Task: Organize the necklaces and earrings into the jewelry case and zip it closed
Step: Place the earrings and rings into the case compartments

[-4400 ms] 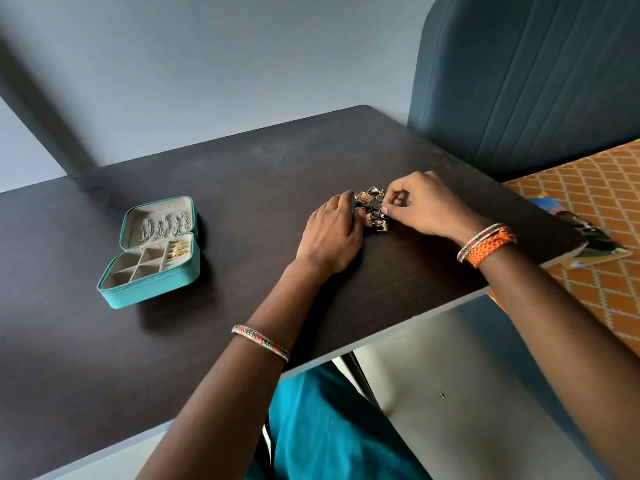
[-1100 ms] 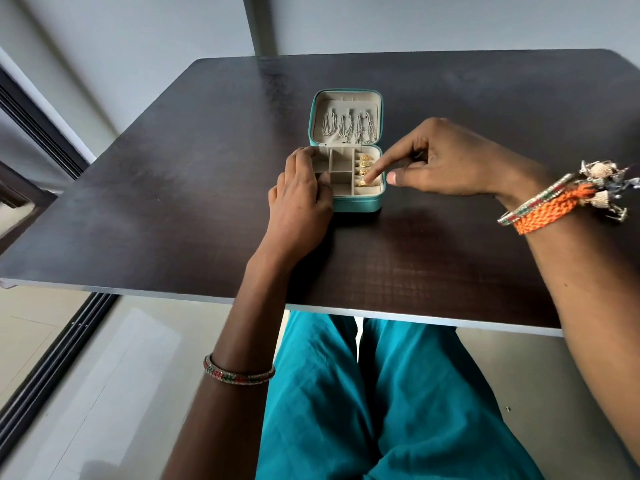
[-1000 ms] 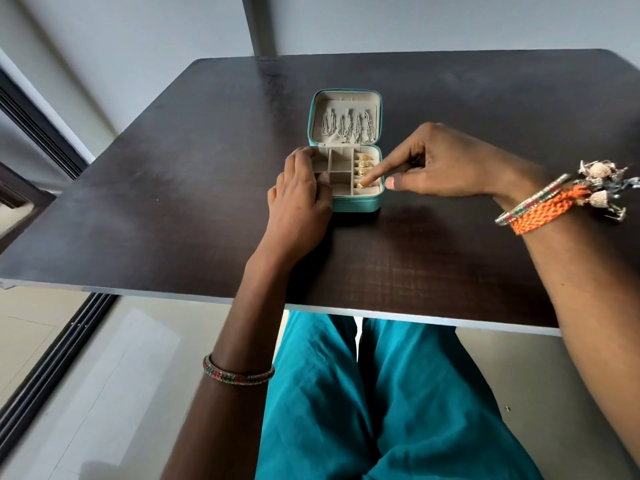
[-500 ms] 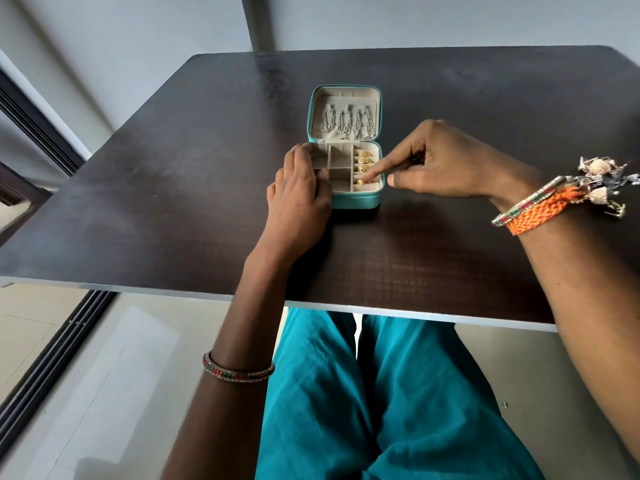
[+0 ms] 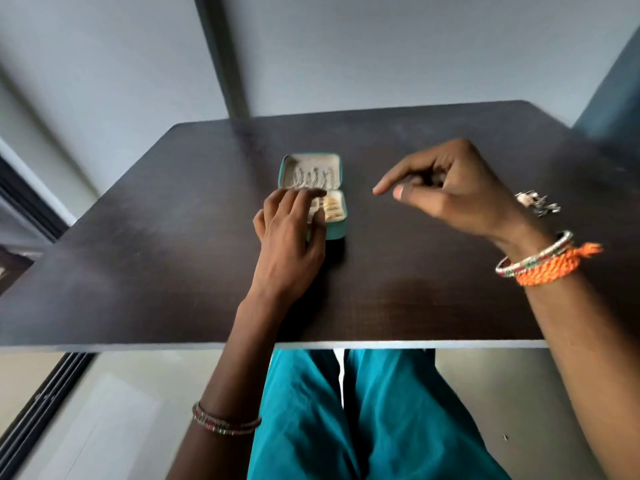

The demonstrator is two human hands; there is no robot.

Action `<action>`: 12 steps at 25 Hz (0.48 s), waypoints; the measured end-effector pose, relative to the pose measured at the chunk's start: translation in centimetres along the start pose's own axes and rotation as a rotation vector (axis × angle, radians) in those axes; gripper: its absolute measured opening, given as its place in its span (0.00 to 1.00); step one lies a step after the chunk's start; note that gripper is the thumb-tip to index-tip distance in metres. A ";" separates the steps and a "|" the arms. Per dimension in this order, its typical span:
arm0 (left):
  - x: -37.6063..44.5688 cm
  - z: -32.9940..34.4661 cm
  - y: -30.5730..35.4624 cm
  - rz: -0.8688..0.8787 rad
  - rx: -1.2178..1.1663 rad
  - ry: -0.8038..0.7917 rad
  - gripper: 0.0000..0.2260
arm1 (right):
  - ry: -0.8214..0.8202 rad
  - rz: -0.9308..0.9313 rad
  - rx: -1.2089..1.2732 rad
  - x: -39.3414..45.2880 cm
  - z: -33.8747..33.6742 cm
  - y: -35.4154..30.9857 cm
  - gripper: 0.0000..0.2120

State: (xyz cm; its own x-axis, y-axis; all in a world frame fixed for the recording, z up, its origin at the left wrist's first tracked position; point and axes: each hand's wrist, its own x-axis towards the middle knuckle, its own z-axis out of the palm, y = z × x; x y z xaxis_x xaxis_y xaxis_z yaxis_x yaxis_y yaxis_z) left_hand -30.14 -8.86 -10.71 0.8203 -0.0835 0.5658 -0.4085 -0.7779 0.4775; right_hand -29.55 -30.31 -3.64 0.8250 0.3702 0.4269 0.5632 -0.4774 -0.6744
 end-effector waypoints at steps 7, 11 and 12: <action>1.9 2.6 6.7 0.164 -0.191 -0.061 0.14 | 0.103 0.168 -0.083 -6.4 -4.0 3.5 0.10; 4.7 6.2 10.3 0.150 -0.386 -0.279 0.12 | 0.308 0.315 -0.119 -8.3 -7.7 7.2 0.08; 5.3 7.4 11.1 0.152 -0.401 -0.341 0.12 | 0.347 0.333 -0.146 -8.7 -8.4 8.0 0.07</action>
State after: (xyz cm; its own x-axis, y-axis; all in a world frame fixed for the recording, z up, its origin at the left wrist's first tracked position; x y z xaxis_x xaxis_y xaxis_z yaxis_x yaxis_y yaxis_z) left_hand -27.38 -22.58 -7.38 0.7960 -0.4254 0.4306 -0.5987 -0.4484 0.6637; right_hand -31.85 -44.04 -7.73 0.9135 -0.0962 0.3953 0.2471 -0.6405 -0.7271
